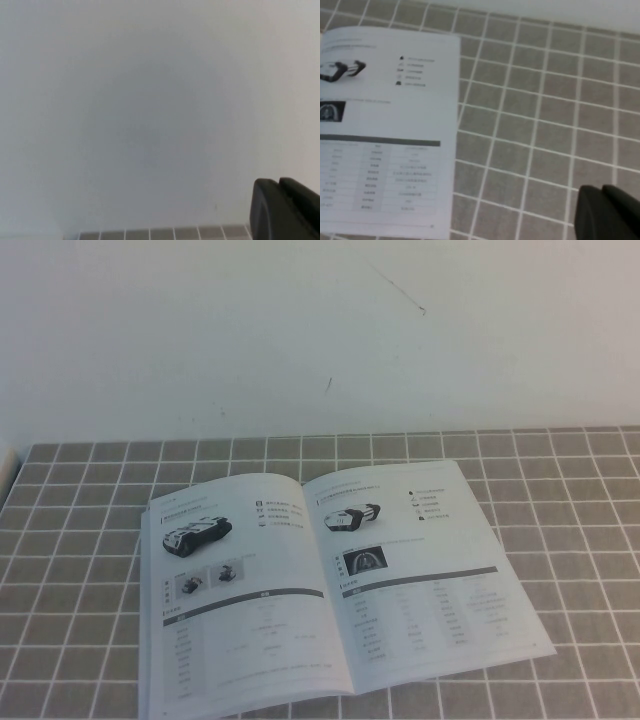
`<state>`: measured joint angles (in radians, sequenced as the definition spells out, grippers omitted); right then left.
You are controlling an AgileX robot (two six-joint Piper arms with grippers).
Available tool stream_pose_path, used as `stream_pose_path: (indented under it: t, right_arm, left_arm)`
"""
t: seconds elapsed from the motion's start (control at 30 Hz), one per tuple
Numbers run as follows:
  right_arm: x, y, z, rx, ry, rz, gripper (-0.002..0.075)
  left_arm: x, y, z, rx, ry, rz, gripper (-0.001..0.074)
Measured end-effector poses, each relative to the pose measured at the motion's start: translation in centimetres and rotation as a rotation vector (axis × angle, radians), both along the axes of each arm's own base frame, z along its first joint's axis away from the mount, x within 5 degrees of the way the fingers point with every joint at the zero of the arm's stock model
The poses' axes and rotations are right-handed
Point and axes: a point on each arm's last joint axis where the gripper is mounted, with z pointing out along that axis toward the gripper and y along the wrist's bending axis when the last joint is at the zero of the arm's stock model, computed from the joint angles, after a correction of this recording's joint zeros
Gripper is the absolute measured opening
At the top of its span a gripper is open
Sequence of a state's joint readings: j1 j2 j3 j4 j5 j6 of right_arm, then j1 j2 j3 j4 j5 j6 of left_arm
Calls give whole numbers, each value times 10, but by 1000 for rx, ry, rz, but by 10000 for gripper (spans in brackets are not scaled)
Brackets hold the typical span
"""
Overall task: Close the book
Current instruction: 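Close the open booklet and leave it lying on the table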
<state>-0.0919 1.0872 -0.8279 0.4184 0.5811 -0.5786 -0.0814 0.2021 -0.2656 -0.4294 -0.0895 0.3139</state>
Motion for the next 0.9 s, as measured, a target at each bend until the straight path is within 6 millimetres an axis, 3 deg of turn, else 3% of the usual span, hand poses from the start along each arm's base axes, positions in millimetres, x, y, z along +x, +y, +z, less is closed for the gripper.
stream_pose_path:
  t: [0.13, 0.27, 0.4, 0.47, 0.63, 0.9]
  right_arm:
    - [69, 15, -33, 56, 118, 136, -3]
    - [127, 57, -80, 65, 249, 297, -3]
    - [170, 106, -124, 55, 359, 427, -3]
    - [188, 119, -140, 45, 405, 440, -3]
    - [217, 124, -149, 1, 440, 464, -3]
    - [224, 126, -139, -26, 413, 488, -3]
  left_arm:
    - [31, -6, 0, 36, 208, -35, -4]
    - [57, -10, -7, -135, 368, -59, -4]
    - [78, -15, -17, -235, 516, -80, -4]
    - [87, -18, -21, -246, 595, -99, -4]
    - [103, -26, -38, -260, 781, -140, -4]
    - [124, -27, -61, -296, 912, -112, -4]
